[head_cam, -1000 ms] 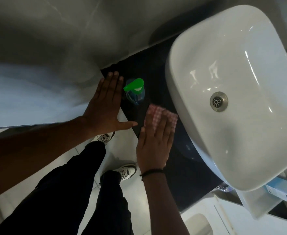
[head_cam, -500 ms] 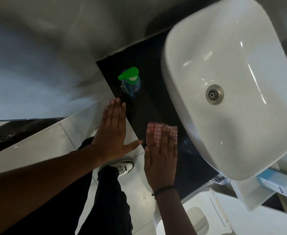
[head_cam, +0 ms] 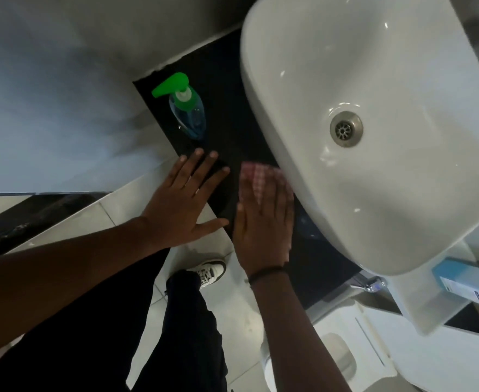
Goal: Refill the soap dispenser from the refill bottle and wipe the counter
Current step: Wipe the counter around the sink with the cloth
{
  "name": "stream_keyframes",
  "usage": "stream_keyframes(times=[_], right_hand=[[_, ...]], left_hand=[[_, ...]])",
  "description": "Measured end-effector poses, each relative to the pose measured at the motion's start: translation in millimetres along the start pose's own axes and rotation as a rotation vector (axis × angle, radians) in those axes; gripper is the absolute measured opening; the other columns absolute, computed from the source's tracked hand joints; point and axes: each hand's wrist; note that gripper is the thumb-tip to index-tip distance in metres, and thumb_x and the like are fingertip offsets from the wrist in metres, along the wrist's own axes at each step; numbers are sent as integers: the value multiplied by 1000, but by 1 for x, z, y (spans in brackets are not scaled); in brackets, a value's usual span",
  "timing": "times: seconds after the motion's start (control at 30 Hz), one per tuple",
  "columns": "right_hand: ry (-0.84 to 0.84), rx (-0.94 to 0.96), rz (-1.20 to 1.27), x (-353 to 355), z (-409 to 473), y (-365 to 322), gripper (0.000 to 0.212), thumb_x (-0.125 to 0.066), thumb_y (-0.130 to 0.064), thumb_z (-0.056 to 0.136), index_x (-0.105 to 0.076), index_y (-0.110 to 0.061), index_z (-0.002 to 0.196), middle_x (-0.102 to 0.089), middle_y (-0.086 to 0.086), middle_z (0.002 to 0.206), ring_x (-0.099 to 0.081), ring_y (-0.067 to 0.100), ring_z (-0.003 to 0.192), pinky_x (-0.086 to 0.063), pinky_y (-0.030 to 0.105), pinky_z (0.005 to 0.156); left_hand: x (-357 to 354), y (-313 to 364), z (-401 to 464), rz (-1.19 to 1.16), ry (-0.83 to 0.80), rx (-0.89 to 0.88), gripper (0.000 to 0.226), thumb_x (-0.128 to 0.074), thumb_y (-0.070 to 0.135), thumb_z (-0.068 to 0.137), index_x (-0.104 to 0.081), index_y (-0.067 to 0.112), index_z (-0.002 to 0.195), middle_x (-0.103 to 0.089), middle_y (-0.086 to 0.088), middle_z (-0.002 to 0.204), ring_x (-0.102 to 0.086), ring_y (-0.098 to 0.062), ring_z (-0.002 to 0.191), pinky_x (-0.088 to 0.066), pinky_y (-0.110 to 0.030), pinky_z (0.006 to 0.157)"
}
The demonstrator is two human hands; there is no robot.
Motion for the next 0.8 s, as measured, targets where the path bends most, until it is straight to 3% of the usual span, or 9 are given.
stream_keyframes(times=[0.1,0.23,0.33,0.43,0.5,0.6,0.7,0.77,0.8], right_hand=[[22,-8,15,-5,30,-17,62,-27,-44,110,-4,-35,167,-10,9,176,-10,30,163,-4,46,132],[-65,176,-17,1,-32,24,62,-25,-39,111,-3,-28,168,-6,10,177,-1,32,164,-10,52,132],[-48,-124,-9,9,-85,56,58,-17,-40,111,-13,-29,168,-18,10,175,-14,31,162,-21,56,129],[68,-515,35,-2,-70,25,62,-23,-45,110,4,-38,166,-21,12,173,-17,34,161,-13,54,131],[47,-429,67,-7,-56,3,62,-21,-46,110,8,-40,165,-16,12,175,-11,35,162,-7,51,132],[-2,-248,42,-6,-86,17,58,-16,-46,111,-6,-36,167,-10,9,176,-1,29,164,-6,48,133],[61,-656,65,-3,-117,28,59,-21,-44,110,-16,-31,167,-12,11,176,-4,30,164,-12,52,131],[111,-928,106,-4,-103,15,60,-25,-43,109,-11,-36,167,-10,13,176,-5,35,163,-12,54,131],[121,-958,122,-5,-90,2,61,-24,-43,109,-4,-38,166,-8,14,176,-5,36,163,-11,55,131]], left_hand=[[-4,6,7,-8,31,42,102,-33,78,101,-23,4,170,-18,-27,176,-8,-44,167,1,-51,136],[-5,10,7,29,7,10,117,-38,87,93,-15,3,171,-13,-31,176,-4,-46,166,3,-54,135],[-1,13,10,62,-11,-113,100,-41,80,96,-19,22,174,-15,-26,178,-12,-52,164,-7,-65,133],[-1,17,21,95,-38,-220,90,-39,79,98,-21,33,173,-16,-22,179,-13,-53,164,-11,-69,131],[0,20,29,124,-47,-261,91,-37,81,98,-19,33,173,-13,-23,179,-10,-54,163,-10,-71,130],[2,21,34,127,-86,-295,93,-33,83,99,-13,32,174,-7,-25,179,-6,-56,163,-5,-74,129],[5,20,34,139,-104,-304,94,-32,83,99,-10,31,174,-4,-23,180,-3,-54,164,-2,-72,130],[6,20,34,112,-106,-294,95,-34,82,99,-10,29,175,-4,-19,181,-3,-50,165,-1,-68,132],[6,17,34,93,-112,-281,96,-34,81,100,-10,27,175,-5,-18,181,-3,-47,166,-1,-66,133]])
Point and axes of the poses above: each hand's wrist, its own z-axis towards the middle knuckle, its own x-axis out of the back of the hand, y = z × x
